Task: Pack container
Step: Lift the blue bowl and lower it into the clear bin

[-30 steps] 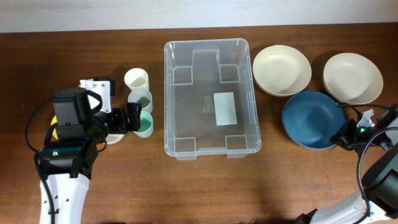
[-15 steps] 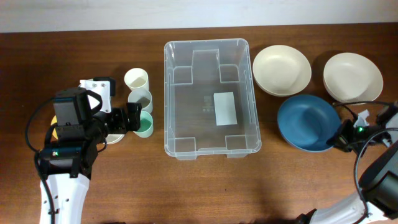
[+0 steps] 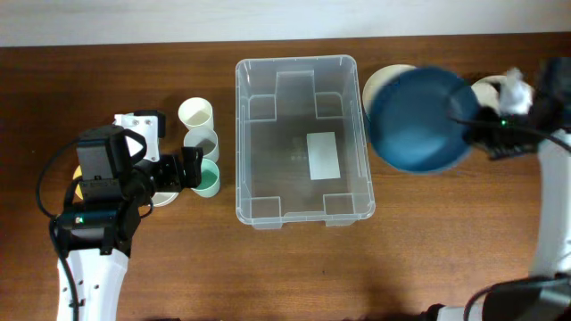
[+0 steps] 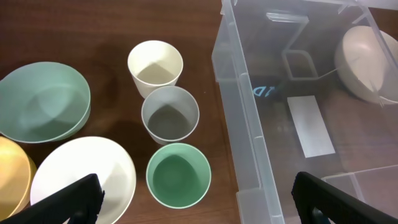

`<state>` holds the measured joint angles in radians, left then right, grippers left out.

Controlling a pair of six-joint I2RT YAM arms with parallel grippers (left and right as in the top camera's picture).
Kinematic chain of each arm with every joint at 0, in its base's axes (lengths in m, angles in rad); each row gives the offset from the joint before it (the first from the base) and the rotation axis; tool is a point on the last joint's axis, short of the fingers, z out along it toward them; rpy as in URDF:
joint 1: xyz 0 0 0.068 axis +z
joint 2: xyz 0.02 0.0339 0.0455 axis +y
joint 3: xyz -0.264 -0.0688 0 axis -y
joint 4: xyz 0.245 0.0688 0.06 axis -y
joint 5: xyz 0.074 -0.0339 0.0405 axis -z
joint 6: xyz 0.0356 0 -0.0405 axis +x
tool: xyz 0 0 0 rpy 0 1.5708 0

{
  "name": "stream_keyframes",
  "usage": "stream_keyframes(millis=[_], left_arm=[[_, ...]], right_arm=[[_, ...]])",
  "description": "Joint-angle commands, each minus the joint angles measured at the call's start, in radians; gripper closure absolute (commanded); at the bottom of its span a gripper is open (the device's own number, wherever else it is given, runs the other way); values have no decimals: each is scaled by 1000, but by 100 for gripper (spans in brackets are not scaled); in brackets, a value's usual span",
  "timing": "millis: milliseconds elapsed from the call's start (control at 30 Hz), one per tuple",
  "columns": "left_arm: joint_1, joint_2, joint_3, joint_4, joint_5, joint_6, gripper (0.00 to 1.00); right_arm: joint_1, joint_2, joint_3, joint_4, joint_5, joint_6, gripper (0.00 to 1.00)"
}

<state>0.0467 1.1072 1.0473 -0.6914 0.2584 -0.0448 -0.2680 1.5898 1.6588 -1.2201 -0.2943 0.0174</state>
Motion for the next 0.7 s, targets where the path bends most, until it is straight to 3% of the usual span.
stream_keyframes(millis=[0,200,667], left_arm=[[-3,3,27,3,15,8,1],[-3,3,27,3,15,8,1],[-3,3,27,3,15,8,1]], right_arm=[[195,4,154,1,103,47,96],[434,143,256,21,239,76,96],[556,523,266,325,299,169,96]])
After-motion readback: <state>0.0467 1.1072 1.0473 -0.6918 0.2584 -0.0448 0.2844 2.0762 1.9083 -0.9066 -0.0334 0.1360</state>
